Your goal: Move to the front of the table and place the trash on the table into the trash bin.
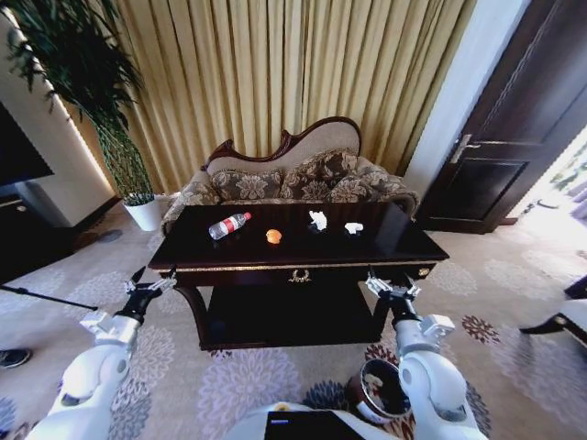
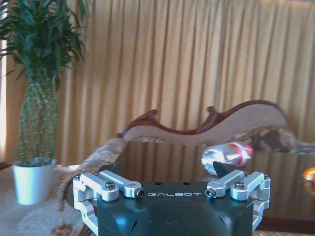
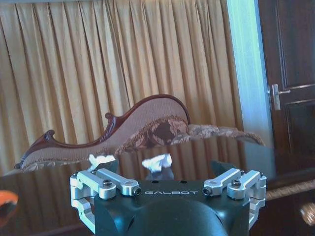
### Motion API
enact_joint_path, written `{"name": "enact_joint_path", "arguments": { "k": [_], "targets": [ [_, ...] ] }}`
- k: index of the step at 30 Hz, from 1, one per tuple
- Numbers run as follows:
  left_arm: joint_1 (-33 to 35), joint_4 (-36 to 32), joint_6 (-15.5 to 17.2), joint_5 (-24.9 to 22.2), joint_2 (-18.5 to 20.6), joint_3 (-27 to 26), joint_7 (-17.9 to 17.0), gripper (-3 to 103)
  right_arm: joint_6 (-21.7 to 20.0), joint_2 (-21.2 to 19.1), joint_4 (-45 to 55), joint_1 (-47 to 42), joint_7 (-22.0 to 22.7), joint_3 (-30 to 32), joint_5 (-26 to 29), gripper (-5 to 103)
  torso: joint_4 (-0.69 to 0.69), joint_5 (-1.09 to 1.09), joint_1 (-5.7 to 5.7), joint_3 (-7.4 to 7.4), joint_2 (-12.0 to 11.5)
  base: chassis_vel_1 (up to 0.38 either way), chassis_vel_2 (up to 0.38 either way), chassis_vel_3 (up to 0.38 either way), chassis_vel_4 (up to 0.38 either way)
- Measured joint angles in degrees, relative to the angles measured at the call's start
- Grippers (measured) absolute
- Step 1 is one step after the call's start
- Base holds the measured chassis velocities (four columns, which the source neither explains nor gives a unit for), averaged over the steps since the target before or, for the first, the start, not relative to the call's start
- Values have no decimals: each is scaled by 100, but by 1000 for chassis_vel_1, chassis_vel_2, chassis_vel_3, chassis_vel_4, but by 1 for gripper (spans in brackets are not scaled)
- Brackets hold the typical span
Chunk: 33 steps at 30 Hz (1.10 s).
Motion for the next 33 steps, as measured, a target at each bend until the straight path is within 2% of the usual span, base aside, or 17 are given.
{"name": "enact_joint_path", "arguments": {
  "k": [5,20,24,27,29,33],
  "targets": [
    [-56,-156,219,-13,27,-46,-164,100,-116,-131,152,30,60,105,126,100,0,0,0,0,0,-106,111,116,-119],
    [-123,-270,90,-32,65,-61,-125,100,-217,-160,323,8,64,-53,97,100,0,0,-2,-1,2,-8,8,12,-6],
    [-165,-330,90,-38,121,-58,-87,100,-600,-496,621,61,60,-119,149,100,-1,0,0,0,0,0,0,0,0],
    [-167,-331,90,-33,121,-51,-62,100,-656,-548,649,81,63,-133,186,100,-1,0,0,0,0,0,0,0,0],
    [-158,-336,57,22,98,-16,-6,100,-856,-908,690,260,96,-228,424,100,0,0,-1,0,1,0,0,0,0],
    [-150,-350,23,39,73,16,16,100,-934,-1206,588,496,201,-374,641,100,0,0,-1,0,1,0,0,0,0]
  ]
}}
